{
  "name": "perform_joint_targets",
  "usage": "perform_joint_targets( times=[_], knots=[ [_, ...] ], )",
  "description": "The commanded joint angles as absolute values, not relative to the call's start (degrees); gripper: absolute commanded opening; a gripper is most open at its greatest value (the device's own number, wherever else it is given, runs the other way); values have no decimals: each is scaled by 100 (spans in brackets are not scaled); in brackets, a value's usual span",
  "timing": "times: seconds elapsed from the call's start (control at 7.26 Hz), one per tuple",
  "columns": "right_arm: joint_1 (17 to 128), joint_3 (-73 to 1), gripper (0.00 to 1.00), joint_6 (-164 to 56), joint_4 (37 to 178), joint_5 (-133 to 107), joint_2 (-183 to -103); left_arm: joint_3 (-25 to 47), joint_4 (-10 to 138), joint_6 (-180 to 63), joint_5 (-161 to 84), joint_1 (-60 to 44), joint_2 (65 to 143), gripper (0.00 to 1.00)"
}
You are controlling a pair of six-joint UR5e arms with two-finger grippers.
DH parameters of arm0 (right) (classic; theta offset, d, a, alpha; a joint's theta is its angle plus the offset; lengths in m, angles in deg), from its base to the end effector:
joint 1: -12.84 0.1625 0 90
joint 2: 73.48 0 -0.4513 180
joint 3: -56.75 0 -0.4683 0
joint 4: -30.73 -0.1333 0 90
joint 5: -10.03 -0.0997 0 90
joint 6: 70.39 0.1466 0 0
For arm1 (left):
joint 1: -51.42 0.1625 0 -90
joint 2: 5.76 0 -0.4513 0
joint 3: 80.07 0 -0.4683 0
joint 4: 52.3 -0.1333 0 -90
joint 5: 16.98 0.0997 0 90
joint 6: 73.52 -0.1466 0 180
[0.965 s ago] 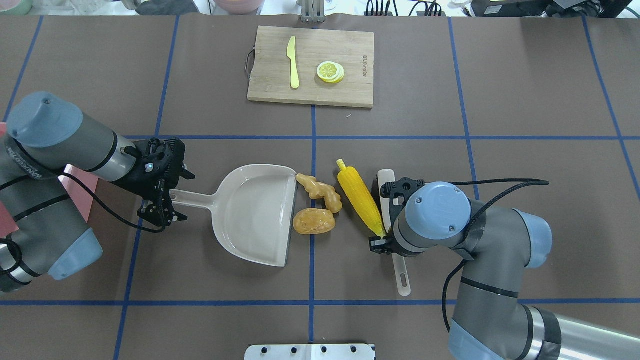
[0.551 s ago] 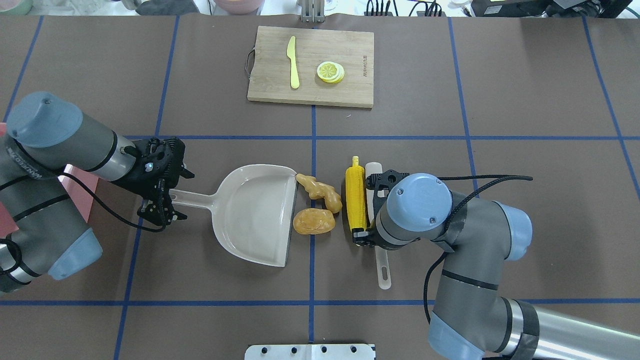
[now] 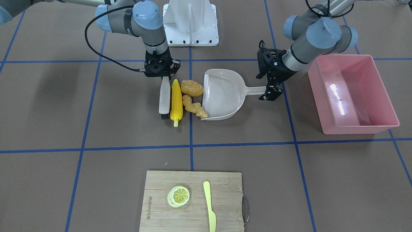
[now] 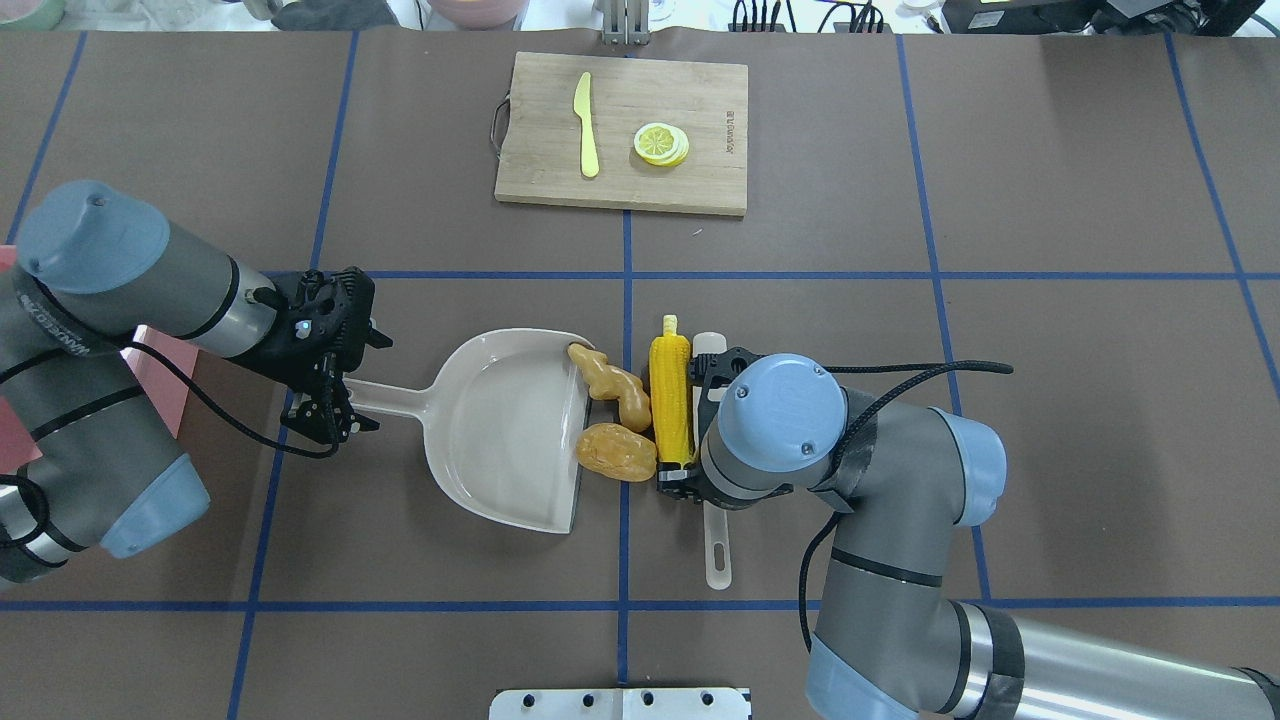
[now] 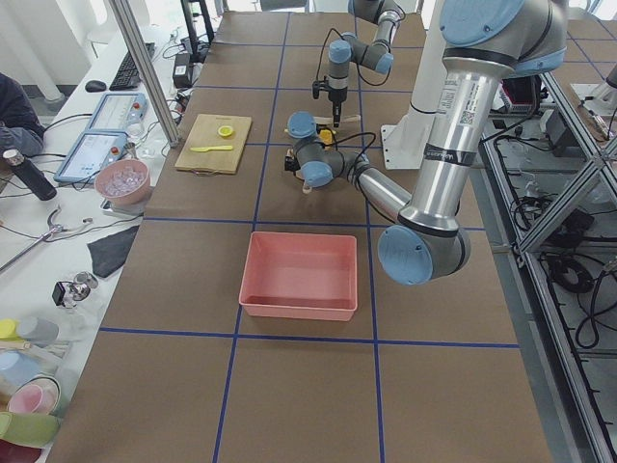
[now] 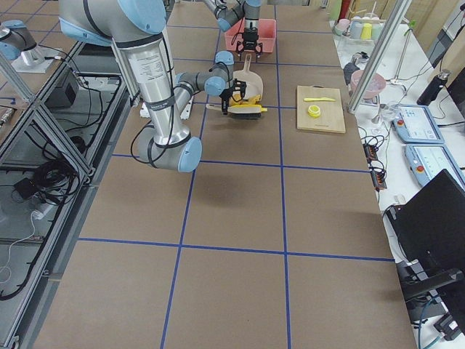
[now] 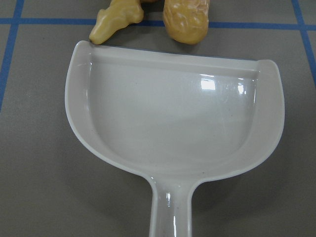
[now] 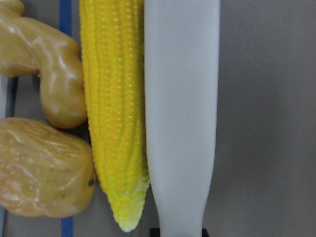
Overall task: Sweep and dump trash into bin
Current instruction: 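Sweep the corn, ginger and potato into the dustpan with the right gripper's brush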
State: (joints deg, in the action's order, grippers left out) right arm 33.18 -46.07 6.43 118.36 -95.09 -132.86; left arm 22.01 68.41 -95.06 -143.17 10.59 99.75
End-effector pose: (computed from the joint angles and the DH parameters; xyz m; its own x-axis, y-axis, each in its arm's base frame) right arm -0.6616 -0.3467 0.2560 0.6729 0.0147 0.7396 -0.0069 0.9999 -0.0135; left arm 0.4906 -0.4857 0.3578 -0.0087 0.9997 0.0238 -0.4240 -0.0252 0.9053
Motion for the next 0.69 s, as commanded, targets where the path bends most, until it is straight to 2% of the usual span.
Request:
perform_joint_targets(
  times=[0.0,0.55],
  knots=[
    [3271,-4451,0,766,11835,-9518,-13045,2153,6864,-9549,-14092,1063,10024,99],
    [3270,-3784,0,915,11703,-9553,-12299,2153,6812,-9558,-13784,1063,9989,99]
  ],
)
